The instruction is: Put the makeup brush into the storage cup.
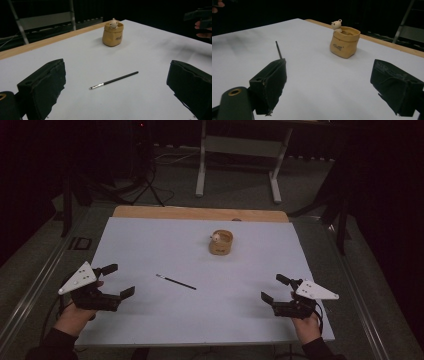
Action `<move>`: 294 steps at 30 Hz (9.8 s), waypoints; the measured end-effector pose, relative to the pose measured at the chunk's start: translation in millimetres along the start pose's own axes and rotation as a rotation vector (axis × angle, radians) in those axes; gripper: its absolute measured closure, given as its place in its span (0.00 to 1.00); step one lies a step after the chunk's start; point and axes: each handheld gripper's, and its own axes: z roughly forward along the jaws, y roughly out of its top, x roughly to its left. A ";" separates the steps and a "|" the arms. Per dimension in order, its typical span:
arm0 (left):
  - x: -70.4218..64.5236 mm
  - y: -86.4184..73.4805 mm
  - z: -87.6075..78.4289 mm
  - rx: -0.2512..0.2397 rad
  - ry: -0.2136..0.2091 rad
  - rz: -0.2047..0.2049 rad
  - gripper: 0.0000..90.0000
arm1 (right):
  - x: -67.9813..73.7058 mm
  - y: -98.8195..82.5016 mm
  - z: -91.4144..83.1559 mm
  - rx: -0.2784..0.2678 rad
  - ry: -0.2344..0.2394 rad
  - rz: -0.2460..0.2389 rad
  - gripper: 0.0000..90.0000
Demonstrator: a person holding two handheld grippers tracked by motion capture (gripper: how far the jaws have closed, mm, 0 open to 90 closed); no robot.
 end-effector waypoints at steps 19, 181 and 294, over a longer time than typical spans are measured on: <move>1.4 33.3 27.8 0.064 -0.077 0.072 0.03 | 3.1 2.1 0.9 -0.008 0.012 0.000 0.15; 11.5 32.7 208.3 0.883 -0.571 0.864 0.77 | 2.8 0.2 2.0 0.000 0.036 0.024 0.15; -99.2 128.1 255.0 1.056 -0.501 0.435 0.95 | 42.4 37.4 25.0 0.185 -0.034 -0.280 0.15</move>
